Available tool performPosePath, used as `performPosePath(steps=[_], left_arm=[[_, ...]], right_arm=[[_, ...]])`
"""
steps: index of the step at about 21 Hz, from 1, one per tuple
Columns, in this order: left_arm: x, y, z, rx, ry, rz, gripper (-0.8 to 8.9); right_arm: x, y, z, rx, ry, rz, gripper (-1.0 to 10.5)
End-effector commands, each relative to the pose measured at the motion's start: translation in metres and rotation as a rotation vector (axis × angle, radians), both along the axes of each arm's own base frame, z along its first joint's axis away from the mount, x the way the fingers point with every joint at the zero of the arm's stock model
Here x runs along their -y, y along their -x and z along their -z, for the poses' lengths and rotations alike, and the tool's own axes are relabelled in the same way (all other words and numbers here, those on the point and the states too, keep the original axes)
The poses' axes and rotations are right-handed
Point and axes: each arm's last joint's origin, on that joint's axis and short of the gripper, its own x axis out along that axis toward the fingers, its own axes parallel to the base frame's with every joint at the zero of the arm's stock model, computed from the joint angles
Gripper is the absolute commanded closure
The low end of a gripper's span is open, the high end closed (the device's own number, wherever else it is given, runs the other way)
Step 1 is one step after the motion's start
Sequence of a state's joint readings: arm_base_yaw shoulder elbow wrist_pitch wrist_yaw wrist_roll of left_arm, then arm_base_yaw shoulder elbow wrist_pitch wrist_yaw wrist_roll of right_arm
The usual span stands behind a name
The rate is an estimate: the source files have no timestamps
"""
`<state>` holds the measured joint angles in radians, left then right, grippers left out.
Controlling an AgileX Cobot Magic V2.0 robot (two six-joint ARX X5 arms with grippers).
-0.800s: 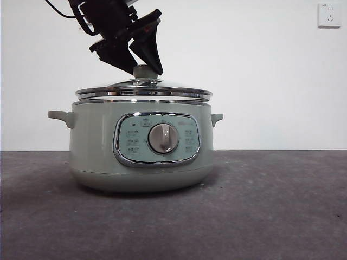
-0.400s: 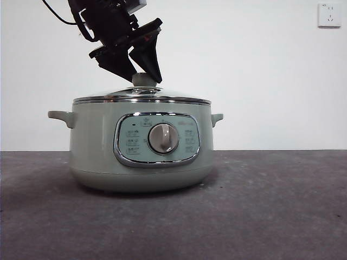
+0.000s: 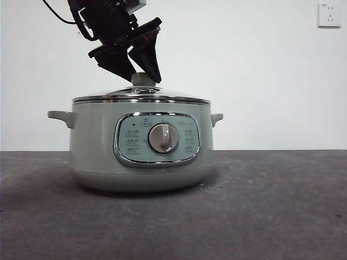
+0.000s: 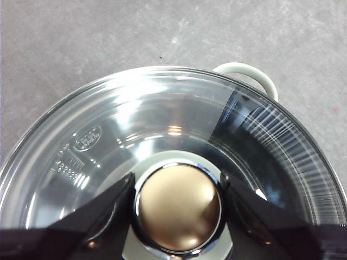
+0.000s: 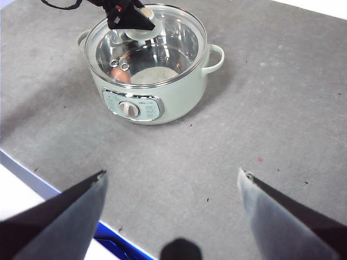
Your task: Pick up the egg,open the lid,put the egg in the pot,close the lid
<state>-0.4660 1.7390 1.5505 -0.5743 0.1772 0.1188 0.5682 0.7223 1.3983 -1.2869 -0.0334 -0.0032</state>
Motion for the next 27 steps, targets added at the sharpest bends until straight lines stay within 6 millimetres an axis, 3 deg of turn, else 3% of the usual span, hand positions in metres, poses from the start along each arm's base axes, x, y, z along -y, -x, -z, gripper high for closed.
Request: performPosePath(steps=[1, 6, 8, 10, 16, 21, 27], left_arm=[[0.001, -0.001, 0.005, -0.026, -0.006, 0.004, 5.22], [0.001, 0.000, 0.005, -0.037, -0.011, 0.004, 5.15], [0.001, 0.000, 0.005, -0.037, -0.012, 0.004, 4.28], [0.001, 0.000, 0.003, -0.033, -0.009, 0.004, 4.27], [-0.008, 0.017, -0.030, 0.029, 0.024, 0.002, 4.27], [-0.033, 0.065, -0.070, 0.015, 0.022, 0.002, 4.28], [-0.067, 0.148, -0.111, -0.099, 0.148, 0.171, 4.33]], right_arm=[[0.000, 0.000, 0.001, -0.006, -0.007, 0.007, 5.4], [0.000, 0.000, 0.001, -0.006, -0.007, 0.007, 5.4], [0.000, 0.000, 0.001, -0.006, -0.007, 0.007, 5.4], [0.000, 0.000, 0.001, -0.006, -0.007, 0.007, 5.4], [0.000, 0.000, 0.001, -0.005, -0.007, 0.007, 5.4], [-0.001, -0.001, 0.001, -0.007, -0.006, 0.007, 5.4], [-0.001, -0.002, 0.001, -0.008, -0.005, 0.006, 5.4]])
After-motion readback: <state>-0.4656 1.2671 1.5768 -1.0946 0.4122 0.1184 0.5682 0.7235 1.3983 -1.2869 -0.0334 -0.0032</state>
